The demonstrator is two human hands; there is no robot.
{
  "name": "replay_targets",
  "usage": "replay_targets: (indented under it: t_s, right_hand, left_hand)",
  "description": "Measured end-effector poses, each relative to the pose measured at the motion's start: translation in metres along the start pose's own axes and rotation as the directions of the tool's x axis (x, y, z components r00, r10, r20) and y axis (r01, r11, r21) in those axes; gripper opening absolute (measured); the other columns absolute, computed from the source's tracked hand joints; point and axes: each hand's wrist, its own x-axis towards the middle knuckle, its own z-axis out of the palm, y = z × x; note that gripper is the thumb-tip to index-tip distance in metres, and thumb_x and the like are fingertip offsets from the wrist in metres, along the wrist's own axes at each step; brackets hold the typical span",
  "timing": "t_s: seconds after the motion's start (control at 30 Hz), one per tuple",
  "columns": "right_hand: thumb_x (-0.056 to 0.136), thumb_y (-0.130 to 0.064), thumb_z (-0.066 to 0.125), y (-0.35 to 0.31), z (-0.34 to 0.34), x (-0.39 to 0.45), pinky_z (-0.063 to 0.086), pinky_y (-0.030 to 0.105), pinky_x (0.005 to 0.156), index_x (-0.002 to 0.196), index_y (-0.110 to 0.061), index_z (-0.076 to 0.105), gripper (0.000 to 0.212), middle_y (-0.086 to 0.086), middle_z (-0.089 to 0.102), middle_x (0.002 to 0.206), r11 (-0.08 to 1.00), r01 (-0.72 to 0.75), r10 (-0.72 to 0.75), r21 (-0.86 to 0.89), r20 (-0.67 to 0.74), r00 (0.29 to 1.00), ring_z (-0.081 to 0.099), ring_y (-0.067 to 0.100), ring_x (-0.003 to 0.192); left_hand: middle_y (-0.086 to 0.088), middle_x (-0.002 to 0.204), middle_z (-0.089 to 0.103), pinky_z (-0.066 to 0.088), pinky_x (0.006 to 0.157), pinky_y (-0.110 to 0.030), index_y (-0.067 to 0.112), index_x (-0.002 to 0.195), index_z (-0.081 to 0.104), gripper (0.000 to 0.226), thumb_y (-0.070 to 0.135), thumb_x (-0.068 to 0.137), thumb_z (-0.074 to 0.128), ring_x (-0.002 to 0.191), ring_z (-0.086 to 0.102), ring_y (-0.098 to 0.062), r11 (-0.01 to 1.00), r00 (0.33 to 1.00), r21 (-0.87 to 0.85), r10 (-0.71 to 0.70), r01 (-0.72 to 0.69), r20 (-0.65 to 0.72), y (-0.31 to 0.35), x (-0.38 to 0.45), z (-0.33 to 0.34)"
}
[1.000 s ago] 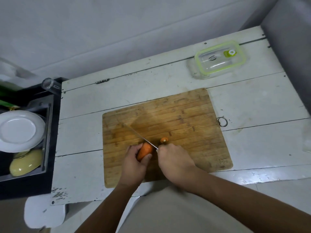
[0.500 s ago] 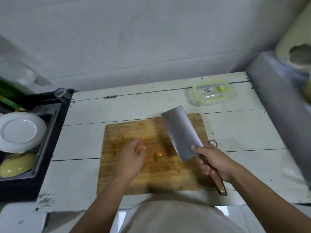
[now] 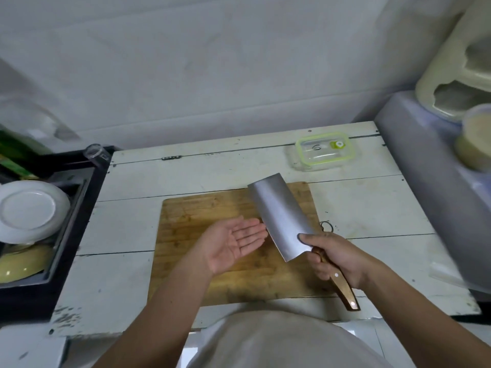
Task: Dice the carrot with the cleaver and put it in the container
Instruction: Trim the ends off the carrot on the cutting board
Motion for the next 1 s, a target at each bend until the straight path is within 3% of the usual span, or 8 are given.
replay_targets:
  t_s: [0.3,0.4,0.5,0.6,0.67,0.73,0.83,1.0]
  right_hand:
    - [0.098,-0.026,0.059,0.007,-0.03,-0.009,0.028,0.022,0.037,0.071,-0.015,0.042,0.033,0.005,0.034,0.057,0.995,0.021,-0.015,0.101,-0.058,0.998,0.024,0.013,0.038]
    - [0.099,-0.026,0.055,0.005,-0.019,-0.012,0.032,0.028,0.043,0.062,-0.011,0.045,0.041,0.011,0.038,0.05,0.956,0.12,-0.166,-0.269,-0.155,0.974,0.031,0.02,0.037]
    - [0.092,-0.025,0.054,0.009,-0.01,-0.002,0.042,0.031,0.053,0.079,-0.016,0.064,0.019,0.003,0.059,0.063,0.437,0.128,-0.553,-0.89,-0.153,0.819,0.058,0.025,0.057]
    - [0.084,-0.027,0.061,0.02,-0.013,0.01,0.049,0.034,0.061,0.126,-0.024,0.058,0.042,-0.002,0.066,0.096,-0.139,0.005,-0.67,-0.99,0.097,0.736,0.065,0.027,0.076]
    - [0.076,-0.025,0.07,0.027,-0.022,0.012,0.049,0.033,0.057,0.131,-0.023,0.053,0.058,-0.003,0.067,0.098,-0.223,-0.025,-0.708,-0.975,0.144,0.691,0.066,0.026,0.074]
    - [0.075,-0.02,0.072,0.034,-0.029,0.012,0.049,0.033,0.056,0.13,-0.024,0.053,0.058,-0.003,0.067,0.094,-0.116,-0.058,-0.756,-0.992,0.051,0.653,0.066,0.027,0.074]
    - [0.083,-0.016,0.063,0.038,-0.033,0.014,0.048,0.033,0.06,0.123,-0.024,0.056,0.041,-0.001,0.067,0.095,0.206,-0.061,-0.777,-0.977,-0.201,0.596,0.065,0.03,0.079]
    - [0.088,-0.011,0.057,0.027,-0.045,0.004,0.05,0.039,0.067,0.119,-0.022,0.065,0.034,0.004,0.068,0.083,0.526,-0.05,-0.718,-0.849,-0.474,0.51,0.06,0.033,0.078]
  left_hand:
    - [-0.024,0.117,0.072,0.056,0.095,-0.044,-0.007,0.123,0.064,0.03,0.013,0.102,0.056,0.109,0.072,-0.034,0.996,0.995,0.08,0.035,-0.028,-0.089,0.0,0.006,-0.004]
    - [-0.016,0.108,0.076,0.06,0.09,-0.04,0.0,0.118,0.068,0.023,0.016,0.102,0.06,0.1,0.075,-0.028,0.961,0.965,0.239,0.185,-0.138,-0.187,-0.003,0.007,0.001]
    - [-0.011,0.091,0.072,0.059,0.078,-0.034,0.002,0.107,0.069,0.016,0.013,0.103,0.057,0.085,0.07,-0.023,0.899,0.854,0.277,0.418,-0.34,-0.309,0.008,0.005,-0.016]
    - [-0.005,0.08,0.069,0.055,0.081,-0.039,0.009,0.092,0.071,0.018,0.009,0.101,0.056,0.08,0.063,-0.021,0.817,0.715,0.343,0.573,-0.463,-0.401,0.027,0.005,-0.045]
    - [-0.001,0.085,0.071,0.055,0.089,-0.039,0.014,0.096,0.074,0.015,0.012,0.099,0.06,0.082,0.065,-0.018,0.655,0.632,0.658,0.697,-0.371,-0.339,0.03,0.009,-0.053]
    - [0.003,0.097,0.072,0.051,0.087,-0.023,0.018,0.109,0.074,0.015,0.016,0.097,0.065,0.093,0.066,-0.015,0.251,0.7,0.95,0.712,-0.188,-0.05,0.02,0.014,-0.046]
    - [0.002,0.128,0.065,0.041,0.104,-0.036,0.024,0.132,0.062,0.039,0.034,0.095,0.069,0.125,0.054,-0.022,-0.41,0.876,0.912,0.428,-0.032,0.223,-0.004,0.04,-0.024]
    - [-0.003,0.126,0.062,0.038,0.103,-0.043,0.021,0.12,0.062,0.027,0.029,0.095,0.069,0.124,0.055,-0.026,-0.564,0.946,0.823,0.295,0.062,0.132,-0.011,0.067,-0.004]
